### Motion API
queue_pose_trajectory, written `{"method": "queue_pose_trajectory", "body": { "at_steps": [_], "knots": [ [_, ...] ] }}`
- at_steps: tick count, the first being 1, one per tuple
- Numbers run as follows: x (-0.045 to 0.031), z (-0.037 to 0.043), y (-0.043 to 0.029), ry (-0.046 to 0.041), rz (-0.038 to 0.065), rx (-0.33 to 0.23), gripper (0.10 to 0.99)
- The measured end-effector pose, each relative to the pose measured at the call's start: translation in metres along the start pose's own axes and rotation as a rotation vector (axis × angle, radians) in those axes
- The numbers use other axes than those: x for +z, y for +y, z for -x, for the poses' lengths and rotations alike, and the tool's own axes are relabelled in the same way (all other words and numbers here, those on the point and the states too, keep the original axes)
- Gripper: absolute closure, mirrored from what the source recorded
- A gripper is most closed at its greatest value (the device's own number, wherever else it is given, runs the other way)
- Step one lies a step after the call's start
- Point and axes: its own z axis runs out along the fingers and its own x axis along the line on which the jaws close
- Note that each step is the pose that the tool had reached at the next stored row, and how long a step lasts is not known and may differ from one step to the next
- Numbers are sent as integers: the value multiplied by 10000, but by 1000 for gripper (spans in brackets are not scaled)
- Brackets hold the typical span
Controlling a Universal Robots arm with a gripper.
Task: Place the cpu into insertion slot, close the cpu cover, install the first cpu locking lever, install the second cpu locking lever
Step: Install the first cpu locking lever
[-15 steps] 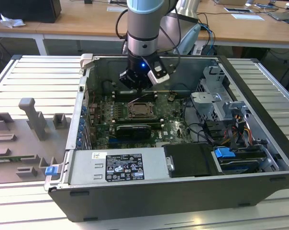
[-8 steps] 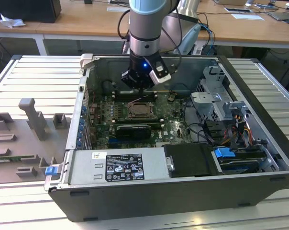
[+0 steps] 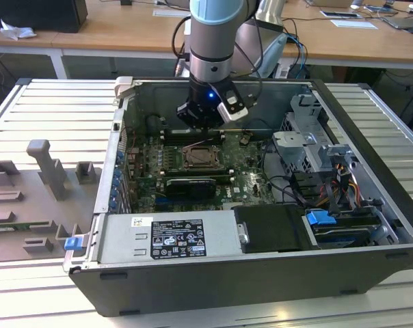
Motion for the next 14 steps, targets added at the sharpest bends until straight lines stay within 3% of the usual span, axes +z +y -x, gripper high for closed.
{"method": "queue_pose_trajectory", "body": {
  "at_steps": [14],
  "knots": [
    [115,66,-16,0,-17,1,980]
  ]
}}
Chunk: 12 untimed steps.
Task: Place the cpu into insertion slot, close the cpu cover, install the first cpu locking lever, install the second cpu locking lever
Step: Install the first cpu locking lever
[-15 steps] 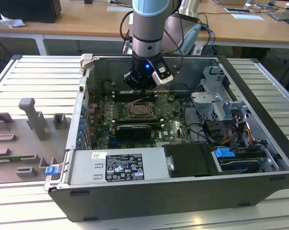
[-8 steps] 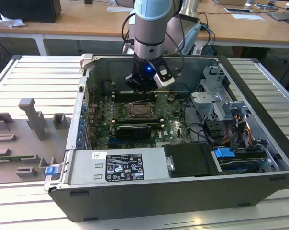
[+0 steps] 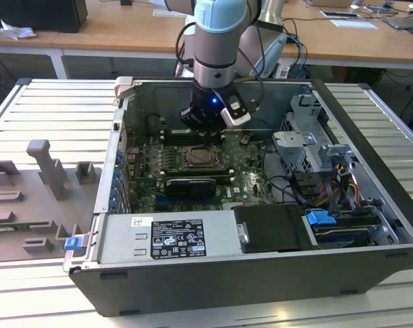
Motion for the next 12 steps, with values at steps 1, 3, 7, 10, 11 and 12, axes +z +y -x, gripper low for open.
{"method": "queue_pose_trajectory", "body": {
  "at_steps": [1,3,7,10,11,12],
  "knots": [
    [6,2,-1,2,-24,0,980],
    [11,4,-1,3,-66,-4,980],
    [25,5,-4,8,-161,-4,980],
    [43,6,-6,8,-192,-3,980],
    [43,7,-6,9,-193,-3,980],
    [44,8,-5,9,-192,-4,980]
  ]
}}
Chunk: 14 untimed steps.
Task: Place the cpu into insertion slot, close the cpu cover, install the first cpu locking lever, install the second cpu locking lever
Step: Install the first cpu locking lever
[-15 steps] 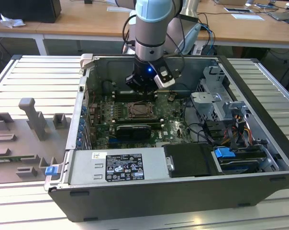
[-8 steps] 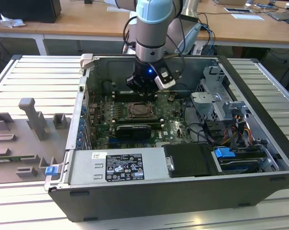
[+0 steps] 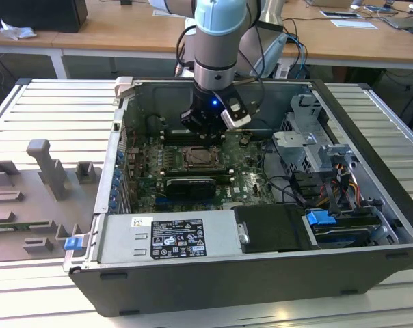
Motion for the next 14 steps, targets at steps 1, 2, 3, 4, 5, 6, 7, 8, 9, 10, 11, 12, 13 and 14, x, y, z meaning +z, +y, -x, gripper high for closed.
{"method": "queue_pose_trajectory", "body": {
  "at_steps": [1,2,3,4,5,6,7,8,9,10,11,12,13,14],
  "knots": [
    [1,1,1,-2,8,0,980],
    [1,1,1,-2,9,1,980],
    [-1,1,2,-1,8,0,980],
    [-10,2,3,-4,11,-1,980],
    [-33,2,5,-3,11,0,980],
    [-68,2,8,-2,9,0,980],
    [-105,3,12,-1,8,0,980],
    [-130,3,14,-1,8,0,980],
    [-142,4,15,-2,10,0,980],
    [-143,4,11,-2,10,-3,980],
    [-144,3,5,-1,8,-3,980],
    [-145,3,-2,-1,8,-1,980],
    [-145,2,-12,-1,8,-1,980],
    [-146,2,-17,-2,9,0,980]
  ]
}}
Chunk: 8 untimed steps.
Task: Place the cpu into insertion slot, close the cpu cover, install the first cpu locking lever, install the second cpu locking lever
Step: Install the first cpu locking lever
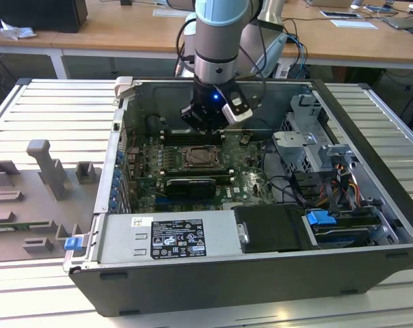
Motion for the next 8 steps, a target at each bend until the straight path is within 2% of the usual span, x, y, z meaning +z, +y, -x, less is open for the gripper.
{"method": "queue_pose_trajectory", "body": {
  "at_steps": [8],
  "knots": [
    [-3,-1,-31,0,0,1,980]
  ]
}}
